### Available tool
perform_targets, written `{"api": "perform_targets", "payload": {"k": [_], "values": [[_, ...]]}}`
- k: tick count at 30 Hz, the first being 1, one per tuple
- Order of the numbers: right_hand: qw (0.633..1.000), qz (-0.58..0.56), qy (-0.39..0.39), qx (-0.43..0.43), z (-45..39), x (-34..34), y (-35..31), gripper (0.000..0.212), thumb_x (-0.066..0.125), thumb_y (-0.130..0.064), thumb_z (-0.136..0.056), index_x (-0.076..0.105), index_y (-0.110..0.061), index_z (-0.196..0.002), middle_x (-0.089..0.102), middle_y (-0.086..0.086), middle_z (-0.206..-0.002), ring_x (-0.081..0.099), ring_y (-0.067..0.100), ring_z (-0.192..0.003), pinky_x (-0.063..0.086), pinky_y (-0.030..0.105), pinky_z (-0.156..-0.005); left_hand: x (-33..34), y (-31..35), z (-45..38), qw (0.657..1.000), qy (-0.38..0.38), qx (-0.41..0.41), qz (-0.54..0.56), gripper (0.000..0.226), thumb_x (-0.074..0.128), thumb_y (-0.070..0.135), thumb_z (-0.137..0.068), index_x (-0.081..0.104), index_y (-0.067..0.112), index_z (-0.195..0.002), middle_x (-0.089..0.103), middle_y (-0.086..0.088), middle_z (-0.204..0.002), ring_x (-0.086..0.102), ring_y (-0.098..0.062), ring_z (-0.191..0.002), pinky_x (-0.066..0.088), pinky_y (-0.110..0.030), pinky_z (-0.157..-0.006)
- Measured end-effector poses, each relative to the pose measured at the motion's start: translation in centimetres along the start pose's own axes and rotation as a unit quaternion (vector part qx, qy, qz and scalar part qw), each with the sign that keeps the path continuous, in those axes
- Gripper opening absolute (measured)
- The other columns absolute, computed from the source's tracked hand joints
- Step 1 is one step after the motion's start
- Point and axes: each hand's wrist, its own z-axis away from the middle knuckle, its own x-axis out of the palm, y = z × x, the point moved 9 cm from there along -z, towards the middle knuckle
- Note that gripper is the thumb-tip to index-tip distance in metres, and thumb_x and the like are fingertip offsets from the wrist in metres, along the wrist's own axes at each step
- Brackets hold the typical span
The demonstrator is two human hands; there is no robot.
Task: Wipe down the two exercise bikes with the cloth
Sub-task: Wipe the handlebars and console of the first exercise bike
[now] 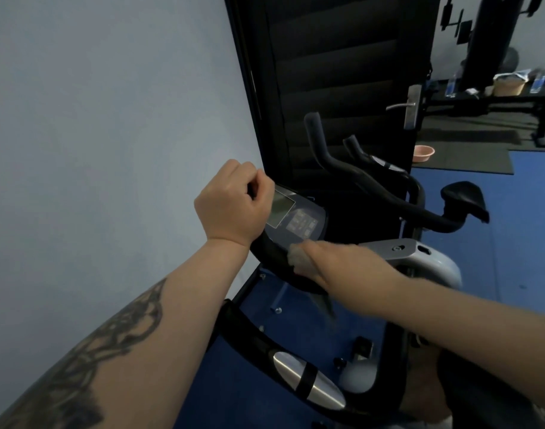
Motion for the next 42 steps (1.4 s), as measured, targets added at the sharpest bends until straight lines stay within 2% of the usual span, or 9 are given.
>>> {"api": "perform_targets", "payload": {"k": [3,6,11,14,20,25,32,37,42], "values": [[0.993,-0.113,0.028,0.01,-1.7,-0.6,-2.9,0.041,0.039,-0.041,-0.102,0.035,-0.023,-0.14,0.056,0.005,-0.125,0.059,0.026,-0.106,0.047,0.035,-0.084,-0.1,0.0,-0.1,1.0,-0.005,-0.007,-0.007,0.032,0.051,0.017,-0.082,0.036,0.021,-0.055,0.033,0.007,-0.058,0.029,-0.015,-0.049,0.017,-0.022,-0.046],[0.997,-0.037,0.048,-0.044,0.0,0.7,-5.0,0.076,0.05,-0.03,-0.099,-0.002,-0.024,-0.154,0.039,-0.001,-0.14,0.053,0.018,-0.113,0.047,0.029,-0.083,0.1,0.0,0.0,1.0,-0.014,-0.002,-0.002,0.032,0.051,0.017,-0.083,0.039,0.018,-0.054,0.035,0.007,-0.057,0.031,-0.016,-0.047,0.02,-0.023,-0.044],[0.996,-0.077,0.005,0.051,-0.5,-0.5,0.5,0.031,0.039,-0.039,-0.102,0.039,-0.024,-0.13,0.056,0.002,-0.125,0.06,0.024,-0.104,0.049,0.038,-0.085,0.1,0.0,0.0,1.0,-0.007,-0.006,0.006,0.032,0.051,0.016,-0.083,0.034,0.021,-0.056,0.034,0.007,-0.057,0.03,-0.016,-0.047,0.018,-0.022,-0.045],[0.997,-0.07,0.028,0.023,-1.9,0.5,-4.1,0.056,0.035,-0.039,-0.103,0.016,-0.022,-0.153,0.041,0.005,-0.146,0.058,0.027,-0.109,0.046,0.034,-0.082,-0.2,0.1,-0.1,1.0,-0.007,-0.002,-0.004,0.031,0.051,0.017,-0.083,0.035,0.021,-0.056,0.034,0.007,-0.058,0.03,-0.015,-0.048,0.017,-0.022,-0.047],[0.999,-0.034,0.026,-0.008,-0.6,-0.7,-1.8,0.02,0.035,-0.028,-0.105,0.043,-0.024,-0.123,0.048,-0.006,-0.091,0.061,0.028,-0.091,0.049,0.04,-0.072,0.1,-0.1,0.1,1.0,-0.005,-0.007,-0.004,0.032,0.053,0.016,-0.083,0.037,0.019,-0.055,0.034,0.007,-0.057,0.031,-0.016,-0.048,0.018,-0.022,-0.044],[0.997,-0.045,0.066,-0.007,-2.1,-0.1,-5.3,0.048,0.037,-0.03,-0.103,0.023,-0.022,-0.148,0.047,0.004,-0.131,0.056,0.024,-0.105,0.035,0.03,-0.07,-0.1,0.1,0.0,1.0,-0.007,0.002,-0.002,0.031,0.051,0.017,-0.083,0.035,0.022,-0.057,0.034,0.008,-0.058,0.03,-0.014,-0.049,0.014,-0.02,-0.047],[0.993,-0.091,0.072,0.015,-1.1,-1.5,-2.0,0.033,0.035,-0.037,-0.104,0.043,-0.02,-0.131,0.057,0.001,-0.12,0.06,0.023,-0.103,0.048,0.036,-0.082,0.0,0.0,-0.1,1.0,-0.003,0.005,0.008,0.032,0.052,0.016,-0.082,0.033,0.023,-0.058,0.033,0.008,-0.058,0.029,-0.014,-0.048,0.016,-0.02,-0.045],[0.993,-0.05,0.088,-0.053,0.6,0.6,-5.4,0.08,0.05,-0.028,-0.097,-0.005,-0.023,-0.154,0.027,-0.001,-0.149,0.048,0.017,-0.118,0.047,0.025,-0.09,0.0,0.0,0.0,1.0,-0.007,0.002,0.002,0.032,0.052,0.016,-0.083,0.036,0.021,-0.056,0.035,0.007,-0.058,0.031,-0.015,-0.048,0.018,-0.022,-0.046],[0.991,-0.096,0.085,0.028,-0.7,-0.8,-1.2,0.054,0.042,-0.027,-0.102,0.018,-0.024,-0.15,0.044,0.002,-0.142,0.059,0.023,-0.107,0.048,0.033,-0.084,0.1,-0.1,-0.1,1.0,-0.01,-0.001,0.002,0.032,0.052,0.017,-0.083,0.034,0.022,-0.057,0.034,0.006,-0.058,0.031,-0.016,-0.048,0.019,-0.023,-0.044]]}}
